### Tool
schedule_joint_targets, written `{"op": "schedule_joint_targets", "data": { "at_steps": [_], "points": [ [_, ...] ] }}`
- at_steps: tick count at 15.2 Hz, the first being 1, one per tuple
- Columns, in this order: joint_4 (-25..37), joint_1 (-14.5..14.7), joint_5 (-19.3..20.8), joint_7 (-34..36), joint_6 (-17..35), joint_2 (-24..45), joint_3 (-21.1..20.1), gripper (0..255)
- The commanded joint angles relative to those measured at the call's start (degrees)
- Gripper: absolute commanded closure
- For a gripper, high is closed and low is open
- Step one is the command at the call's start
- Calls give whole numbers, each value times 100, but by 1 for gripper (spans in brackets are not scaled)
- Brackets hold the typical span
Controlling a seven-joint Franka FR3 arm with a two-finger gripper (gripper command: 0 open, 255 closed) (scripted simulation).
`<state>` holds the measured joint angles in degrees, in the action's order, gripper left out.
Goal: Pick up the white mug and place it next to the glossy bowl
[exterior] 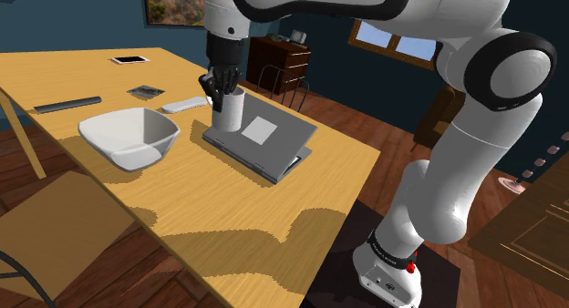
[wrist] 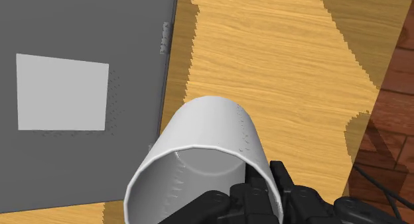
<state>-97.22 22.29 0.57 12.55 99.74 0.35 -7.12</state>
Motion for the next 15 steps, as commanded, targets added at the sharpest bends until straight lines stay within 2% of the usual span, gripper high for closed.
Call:
{"op": "schedule_joint_targets", "data": {
  "at_steps": [1,15],
  "points": [
    [-6,34,13,79,108,100,-33,255],
    [-1033,33,23,93,1178,144,-32,255]
  ]
}}
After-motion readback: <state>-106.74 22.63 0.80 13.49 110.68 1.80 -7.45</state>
